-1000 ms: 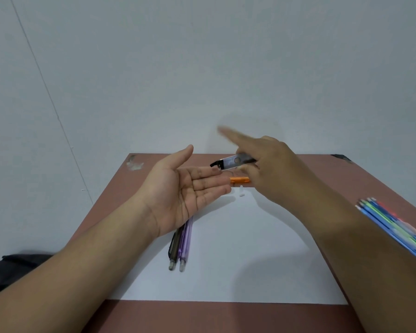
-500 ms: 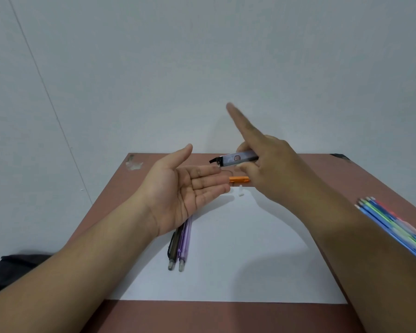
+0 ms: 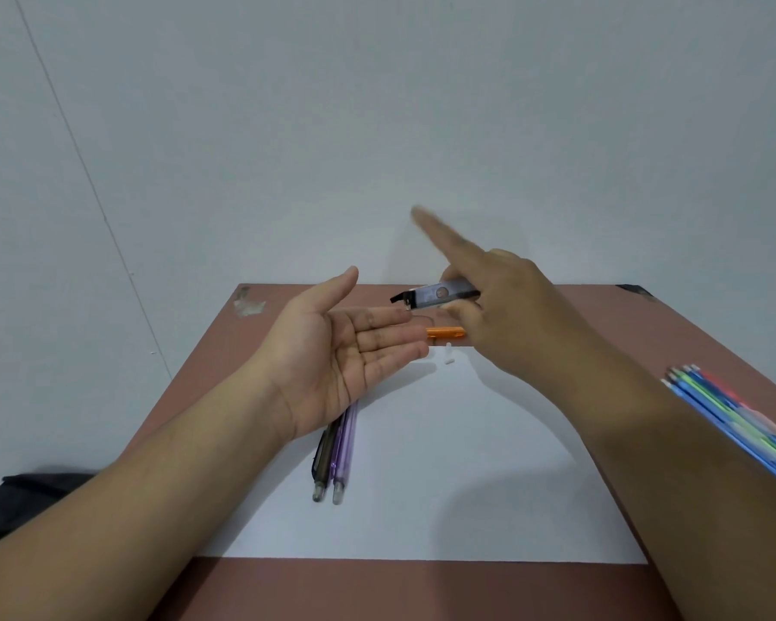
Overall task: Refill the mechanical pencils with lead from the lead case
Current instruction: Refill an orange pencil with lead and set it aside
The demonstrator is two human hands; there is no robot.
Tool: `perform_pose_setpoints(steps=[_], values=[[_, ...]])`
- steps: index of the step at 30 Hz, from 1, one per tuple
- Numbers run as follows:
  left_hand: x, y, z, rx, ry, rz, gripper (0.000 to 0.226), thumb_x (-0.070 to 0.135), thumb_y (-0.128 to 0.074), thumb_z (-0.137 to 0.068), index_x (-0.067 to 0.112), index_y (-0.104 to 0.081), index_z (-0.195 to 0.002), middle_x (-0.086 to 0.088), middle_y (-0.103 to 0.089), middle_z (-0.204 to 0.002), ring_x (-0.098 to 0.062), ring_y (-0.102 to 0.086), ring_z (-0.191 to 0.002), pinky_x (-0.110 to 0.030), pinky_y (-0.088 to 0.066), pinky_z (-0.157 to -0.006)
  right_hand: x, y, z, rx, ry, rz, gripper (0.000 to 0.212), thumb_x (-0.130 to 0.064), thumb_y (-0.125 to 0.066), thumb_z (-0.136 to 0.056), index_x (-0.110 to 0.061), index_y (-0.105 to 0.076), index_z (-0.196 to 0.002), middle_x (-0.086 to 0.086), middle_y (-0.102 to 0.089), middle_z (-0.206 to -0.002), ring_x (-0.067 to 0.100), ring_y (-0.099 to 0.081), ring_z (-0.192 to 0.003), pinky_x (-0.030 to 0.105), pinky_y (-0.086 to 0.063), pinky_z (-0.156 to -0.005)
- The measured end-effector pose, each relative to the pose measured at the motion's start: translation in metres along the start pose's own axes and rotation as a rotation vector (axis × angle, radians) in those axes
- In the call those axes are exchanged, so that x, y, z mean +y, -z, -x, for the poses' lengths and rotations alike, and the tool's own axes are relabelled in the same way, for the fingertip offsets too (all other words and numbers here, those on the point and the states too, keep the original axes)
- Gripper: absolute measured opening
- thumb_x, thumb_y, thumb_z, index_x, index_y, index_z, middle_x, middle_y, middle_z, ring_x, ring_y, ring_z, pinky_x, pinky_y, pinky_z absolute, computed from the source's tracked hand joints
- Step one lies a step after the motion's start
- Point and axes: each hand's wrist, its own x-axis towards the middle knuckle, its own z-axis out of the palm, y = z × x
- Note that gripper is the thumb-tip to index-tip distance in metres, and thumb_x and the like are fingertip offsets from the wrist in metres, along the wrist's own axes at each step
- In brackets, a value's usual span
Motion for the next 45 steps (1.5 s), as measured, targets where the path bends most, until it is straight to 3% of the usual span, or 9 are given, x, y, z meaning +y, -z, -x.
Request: perform_pose_setpoints(steps=[2, 5, 10, 11, 14, 16, 24, 28, 45], values=[[0.000, 0.000, 0.000, -0.002, 0.001, 0.002, 0.069, 0.050, -0.046, -0.098, -0.013, -0.053, -0.127, -0.034, -0.064, -0.121, -0.044, -0.064, -0.115, -0.042, -0.049, -0.101, -0.001, 0.003, 0.001, 0.014, 0.000, -0.014, 0.095, -0.004, -0.055, -0.094, -0.074, -0.013, -0.143, -0.001, -0.062, -0.101, 0.019, -0.058, -0.089, 0.033, -0.053, -0.078], [0.000, -0.001, 0.001, -0.013, -0.005, 0.006, 0.069, 0.049, -0.046, -0.099, -0.013, -0.054, -0.127, -0.033, -0.065, -0.121, -0.043, -0.065, -0.116, -0.041, -0.048, -0.102, 0.001, 0.002, -0.003, -0.062, 0.035, 0.150, 0.064, -0.002, -0.054, -0.094, -0.049, -0.055, -0.138, -0.001, -0.066, -0.104, 0.020, -0.055, -0.098, 0.042, -0.052, -0.087], [0.000, -0.001, 0.002, -0.039, -0.017, 0.004, 0.066, 0.048, -0.045, -0.100, -0.010, -0.051, -0.132, -0.032, -0.064, -0.124, -0.041, -0.064, -0.118, -0.040, -0.048, -0.103, -0.003, 0.002, 0.004, 0.003, -0.038, 0.007, 0.097, -0.005, -0.052, -0.094, -0.077, -0.007, -0.141, -0.005, -0.060, -0.101, 0.018, -0.058, -0.087, 0.038, -0.056, -0.078], [0.001, -0.001, 0.002, -0.052, -0.019, 0.007, 0.066, 0.047, -0.045, -0.101, -0.010, -0.051, -0.133, -0.033, -0.063, -0.125, -0.041, -0.063, -0.119, -0.040, -0.047, -0.104, -0.003, 0.003, 0.004, 0.004, -0.037, 0.007, 0.096, -0.004, -0.053, -0.094, -0.076, -0.010, -0.142, -0.006, -0.061, -0.100, 0.017, -0.057, -0.088, 0.035, -0.054, -0.078], [0.001, 0.001, 0.002, -0.054, -0.026, 0.000, 0.065, 0.046, -0.044, -0.101, -0.010, -0.053, -0.132, -0.032, -0.063, -0.124, -0.040, -0.062, -0.120, -0.039, -0.046, -0.105, 0.002, 0.001, 0.000, -0.029, 0.002, 0.079, 0.064, -0.001, -0.056, -0.091, -0.048, -0.060, -0.134, -0.005, -0.066, -0.099, 0.020, -0.055, -0.096, 0.036, -0.050, -0.084], [0.001, 0.000, 0.002, -0.046, -0.039, -0.008, 0.063, 0.046, -0.044, -0.102, -0.010, -0.054, -0.130, -0.032, -0.064, -0.123, -0.041, -0.063, -0.119, -0.039, -0.048, -0.103, 0.006, -0.003, 0.001, -0.015, 0.019, 0.081, 0.055, 0.000, -0.057, -0.089, -0.039, -0.068, -0.126, -0.006, -0.067, -0.097, 0.017, -0.053, -0.095, 0.040, -0.051, -0.085], [-0.007, 0.002, -0.009, 0.254, -0.381, -0.449, 0.016, 0.010, -0.062, -0.097, -0.004, -0.069, -0.097, -0.022, -0.071, -0.101, -0.026, -0.071, -0.091, -0.033, -0.059, -0.090, 0.007, -0.002, 0.002, 0.032, -0.063, 0.003, 0.069, -0.007, -0.060, -0.093, -0.057, -0.047, -0.140, -0.009, -0.062, -0.104, 0.011, -0.054, -0.095, 0.037, -0.053, -0.085], [-0.010, 0.005, -0.010, 0.305, -0.432, -0.659, 0.009, 0.015, -0.073, -0.090, 0.007, -0.075, -0.088, -0.015, -0.076, -0.092, -0.024, -0.075, -0.087, -0.041, -0.057, -0.096, 0.006, -0.002, 0.004, 0.027, -0.067, -0.007, 0.067, -0.008, -0.060, -0.095, -0.055, -0.048, -0.140, -0.008, -0.062, -0.106, 0.013, -0.057, -0.096, 0.037, -0.055, -0.083], [-0.011, 0.006, -0.012, 0.309, -0.462, -0.691, 0.014, 0.022, -0.074, -0.090, 0.010, -0.075, -0.084, -0.004, -0.072, -0.079, -0.016, -0.072, -0.080, -0.035, -0.061, -0.082, 0.004, -0.005, 0.003, 0.001, -0.070, -0.039, 0.068, -0.006, -0.059, -0.093, -0.054, -0.050, -0.139, -0.009, -0.064, -0.105, 0.011, -0.056, -0.093, 0.032, -0.054, -0.077]])
